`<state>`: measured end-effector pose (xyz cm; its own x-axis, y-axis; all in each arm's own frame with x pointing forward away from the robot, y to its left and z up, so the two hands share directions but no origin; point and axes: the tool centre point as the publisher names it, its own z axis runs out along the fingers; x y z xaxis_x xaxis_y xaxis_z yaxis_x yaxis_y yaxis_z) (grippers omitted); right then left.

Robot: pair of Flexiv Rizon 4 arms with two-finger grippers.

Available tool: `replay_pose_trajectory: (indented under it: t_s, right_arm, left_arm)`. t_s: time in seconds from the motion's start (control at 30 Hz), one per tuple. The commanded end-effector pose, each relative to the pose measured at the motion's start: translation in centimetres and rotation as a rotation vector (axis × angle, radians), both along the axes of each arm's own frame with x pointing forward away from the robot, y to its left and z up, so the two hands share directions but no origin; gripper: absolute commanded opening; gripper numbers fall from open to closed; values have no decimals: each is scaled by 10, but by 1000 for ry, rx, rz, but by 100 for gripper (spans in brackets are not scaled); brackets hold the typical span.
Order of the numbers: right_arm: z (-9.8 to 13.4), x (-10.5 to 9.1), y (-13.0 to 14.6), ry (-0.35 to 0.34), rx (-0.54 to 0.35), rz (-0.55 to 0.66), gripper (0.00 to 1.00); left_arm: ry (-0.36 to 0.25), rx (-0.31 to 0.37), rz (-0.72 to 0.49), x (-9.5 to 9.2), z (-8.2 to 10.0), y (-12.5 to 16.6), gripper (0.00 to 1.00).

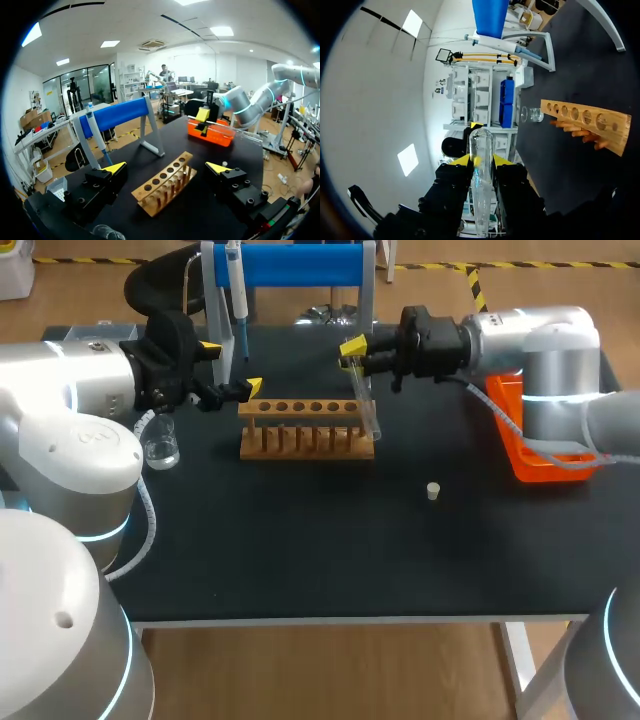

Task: Invert the test tube, pick up the pipette, mount the tip to pipette, aspirate from beaker and dispense into the tube, eject the tip, return the pipette, and cap with the stopper.

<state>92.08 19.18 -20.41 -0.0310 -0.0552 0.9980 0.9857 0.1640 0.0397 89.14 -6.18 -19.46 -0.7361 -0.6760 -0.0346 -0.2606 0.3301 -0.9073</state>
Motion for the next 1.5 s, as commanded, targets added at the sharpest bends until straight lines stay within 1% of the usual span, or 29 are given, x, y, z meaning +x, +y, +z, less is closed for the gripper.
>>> replay_pose_trajectory:
  t_s: [0.03, 0.23, 0.27, 0.93, 0.97, 1.0, 1.03, 1.07, 1.43, 1.47, 1.5]
  right_arm:
    - [2, 0, 0, 5, -9, 3, 0]
    - [1, 2, 0, 24, -14, -3, 0]
    - [1, 2, 0, 13, -33, -22, 0]
    - [1, 2, 0, 12, -30, -18, 0]
    - [1, 2, 0, 12, -30, -18, 0]
    - [1, 2, 0, 12, -30, -18, 0]
    - [1, 2, 0, 12, -30, -18, 0]
    - [1, 2, 0, 12, -30, -18, 0]
    - [1, 2, 0, 12, -30, -18, 0]
    - [1, 2, 0, 12, -30, -18, 0]
    - [1, 2, 0, 12, -30, -18, 0]
  left_arm:
    - [5, 3, -2, 0, 1, 0, 100]
    - [5, 3, -2, 0, 1, 0, 100]
    - [5, 3, -2, 0, 1, 0, 100]
    - [5, 3, -2, 0, 1, 0, 100]
    - [-120, 96, -20, 0, 6, -3, 100]
    - [-279, 216, -37, -2, 9, -6, 100]
    - [-422, 294, -71, -6, 13, -11, 100]
    - [-516, 276, -52, -10, 16, -12, 100]
    - [-516, 276, -52, -10, 16, -12, 100]
    - [-574, 344, -81, -7, 16, -13, 100]
    - [-643, 321, -67, -6, 17, -12, 100]
